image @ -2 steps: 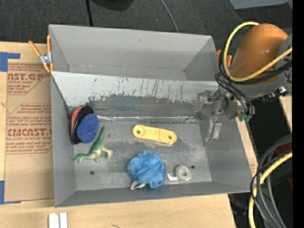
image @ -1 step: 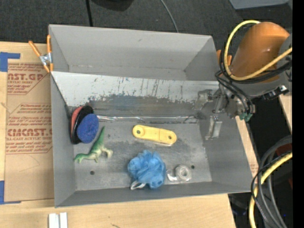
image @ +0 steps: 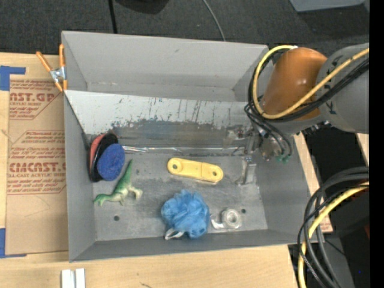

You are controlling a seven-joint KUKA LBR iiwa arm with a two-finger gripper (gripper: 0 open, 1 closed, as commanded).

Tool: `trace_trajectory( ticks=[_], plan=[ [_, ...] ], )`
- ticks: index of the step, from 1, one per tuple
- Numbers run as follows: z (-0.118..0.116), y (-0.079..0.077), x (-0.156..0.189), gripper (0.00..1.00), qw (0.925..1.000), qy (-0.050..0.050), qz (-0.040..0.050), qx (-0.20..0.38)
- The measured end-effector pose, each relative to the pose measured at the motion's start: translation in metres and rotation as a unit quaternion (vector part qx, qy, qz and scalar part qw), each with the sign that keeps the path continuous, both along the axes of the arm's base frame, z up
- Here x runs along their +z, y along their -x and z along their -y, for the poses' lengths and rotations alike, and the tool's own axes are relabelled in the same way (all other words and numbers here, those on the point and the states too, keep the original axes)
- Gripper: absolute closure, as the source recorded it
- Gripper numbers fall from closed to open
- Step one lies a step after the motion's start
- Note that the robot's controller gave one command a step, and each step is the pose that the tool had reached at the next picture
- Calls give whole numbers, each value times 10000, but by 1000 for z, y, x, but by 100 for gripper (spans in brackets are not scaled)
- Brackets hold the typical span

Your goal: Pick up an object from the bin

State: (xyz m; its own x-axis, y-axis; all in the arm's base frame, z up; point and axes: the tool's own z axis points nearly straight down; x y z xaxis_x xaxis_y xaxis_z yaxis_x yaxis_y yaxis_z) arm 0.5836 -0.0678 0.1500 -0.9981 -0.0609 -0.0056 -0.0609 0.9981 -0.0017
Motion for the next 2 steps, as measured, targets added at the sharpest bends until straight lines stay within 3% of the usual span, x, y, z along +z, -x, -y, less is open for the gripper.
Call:
trace_trajectory(
  ticks=[1, 2],
  plan=[
    [-50, 8, -4, 0, 9999, -10, -53, 121],
    [-63, 1, 11, 0, 9999, -13, 20, -107]
  ],
)
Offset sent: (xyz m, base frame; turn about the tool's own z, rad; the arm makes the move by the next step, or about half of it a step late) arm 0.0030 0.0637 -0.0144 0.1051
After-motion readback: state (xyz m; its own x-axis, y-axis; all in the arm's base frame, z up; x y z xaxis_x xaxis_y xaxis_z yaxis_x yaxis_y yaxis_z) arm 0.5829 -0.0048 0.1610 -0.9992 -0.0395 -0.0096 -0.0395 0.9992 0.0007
